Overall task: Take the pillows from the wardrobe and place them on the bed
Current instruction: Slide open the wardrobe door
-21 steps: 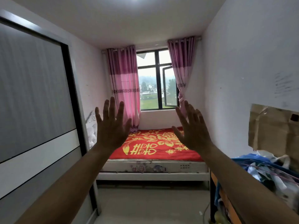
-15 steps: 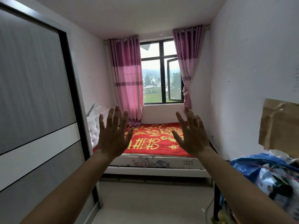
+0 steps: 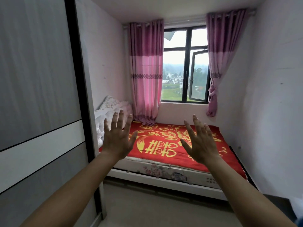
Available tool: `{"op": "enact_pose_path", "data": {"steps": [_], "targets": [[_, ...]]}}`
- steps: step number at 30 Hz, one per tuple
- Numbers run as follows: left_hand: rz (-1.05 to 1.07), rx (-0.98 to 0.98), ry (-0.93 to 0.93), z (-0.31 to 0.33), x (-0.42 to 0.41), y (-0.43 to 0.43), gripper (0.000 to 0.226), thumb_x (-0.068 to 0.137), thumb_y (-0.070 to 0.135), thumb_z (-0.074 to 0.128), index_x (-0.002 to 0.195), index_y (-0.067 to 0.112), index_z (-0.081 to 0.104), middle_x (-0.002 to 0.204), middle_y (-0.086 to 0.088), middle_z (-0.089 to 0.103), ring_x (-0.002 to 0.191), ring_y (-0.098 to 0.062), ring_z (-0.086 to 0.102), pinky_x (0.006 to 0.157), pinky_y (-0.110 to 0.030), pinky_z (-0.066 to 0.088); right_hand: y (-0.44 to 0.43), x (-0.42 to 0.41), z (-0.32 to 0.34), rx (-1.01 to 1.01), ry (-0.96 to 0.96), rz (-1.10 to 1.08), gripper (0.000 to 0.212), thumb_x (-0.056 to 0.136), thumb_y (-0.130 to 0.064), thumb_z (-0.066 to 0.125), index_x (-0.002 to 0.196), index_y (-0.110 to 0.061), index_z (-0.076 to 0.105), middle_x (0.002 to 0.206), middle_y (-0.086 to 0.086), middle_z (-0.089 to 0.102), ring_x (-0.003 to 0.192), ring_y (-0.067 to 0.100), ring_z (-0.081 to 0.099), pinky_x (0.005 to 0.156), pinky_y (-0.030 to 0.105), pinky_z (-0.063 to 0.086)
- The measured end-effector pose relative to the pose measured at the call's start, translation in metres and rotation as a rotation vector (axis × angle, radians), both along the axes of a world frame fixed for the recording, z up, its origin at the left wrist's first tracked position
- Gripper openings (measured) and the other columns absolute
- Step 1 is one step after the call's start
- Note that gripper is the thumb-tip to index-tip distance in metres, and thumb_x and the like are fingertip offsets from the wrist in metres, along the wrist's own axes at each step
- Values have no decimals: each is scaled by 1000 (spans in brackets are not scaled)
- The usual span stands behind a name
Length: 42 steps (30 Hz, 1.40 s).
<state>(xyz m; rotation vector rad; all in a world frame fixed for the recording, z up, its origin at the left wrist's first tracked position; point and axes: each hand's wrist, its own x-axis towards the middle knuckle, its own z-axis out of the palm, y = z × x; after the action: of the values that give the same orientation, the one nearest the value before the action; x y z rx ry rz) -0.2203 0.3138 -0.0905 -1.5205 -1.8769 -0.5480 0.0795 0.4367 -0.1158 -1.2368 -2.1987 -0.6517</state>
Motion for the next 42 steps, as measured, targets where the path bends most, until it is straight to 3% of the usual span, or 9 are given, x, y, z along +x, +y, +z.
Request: {"op": "enact_pose_path", "data": {"steps": [9, 16, 19, 23, 29, 37, 42], "targets": [[93, -123, -35, -52, -93, 144, 70, 95, 60, 25, 151, 19, 29, 160, -17, 21, 148, -35, 17, 114, -65, 14, 166, -76, -34, -75, -39, 44, 80, 95, -65, 27, 159, -21, 8, 166, 19, 0, 151, 34, 18, 122, 52, 19], [269, -198, -90, -73, -155, 237, 73, 93, 62, 15, 154, 23, 21, 163, -14, 11, 150, -33, 10, 117, -64, 9, 307, -163, -58, -185, -26, 167, 84, 90, -66, 9, 159, -18, 7, 165, 21, -1, 151, 35, 18, 122, 52, 19], [386, -199, -56, -59, -191, 268, 73, 92, 61, 15, 155, 23, 16, 163, -16, 10, 150, -35, 9, 116, -63, 8, 368, -225, -55, -194, -14, 273, 82, 93, -65, 17, 159, -18, 7, 165, 21, -2, 151, 35, 17, 122, 52, 19], [524, -152, -26, -46, -238, 280, 70, 93, 56, 24, 152, 19, 28, 160, -21, 21, 146, -40, 21, 113, -66, 17, 417, -321, -49, -226, 42, 439, 82, 95, -63, 35, 159, -20, 7, 166, 18, -3, 152, 33, 14, 123, 51, 17], [737, -131, 0, -52, -321, 246, 68, 94, 55, 24, 153, 20, 27, 160, -22, 17, 147, -40, 16, 112, -67, 20, 415, -483, -55, -327, 76, 719, 81, 94, -61, 40, 159, -22, 9, 166, 16, 1, 150, 33, 21, 117, 46, 29], [941, -12, -3, -60, -469, 202, 69, 95, 57, 24, 156, 25, 15, 163, -19, 2, 150, -38, -1, 115, -66, 8, 361, -679, -53, -418, 75, 1052, 78, 97, -58, 40, 159, -23, 8, 167, 10, 3, 149, 32, 25, 112, 48, 39], [941, 56, 195, -62, -550, 187, 66, 94, 53, 35, 154, 27, 23, 163, -20, 5, 150, -38, 2, 115, -67, 7, 338, -784, -33, -460, 334, 1150, 72, 98, -49, 46, 157, -19, 16, 165, 6, 16, 149, 24, 24, 115, 38, 33]]}}
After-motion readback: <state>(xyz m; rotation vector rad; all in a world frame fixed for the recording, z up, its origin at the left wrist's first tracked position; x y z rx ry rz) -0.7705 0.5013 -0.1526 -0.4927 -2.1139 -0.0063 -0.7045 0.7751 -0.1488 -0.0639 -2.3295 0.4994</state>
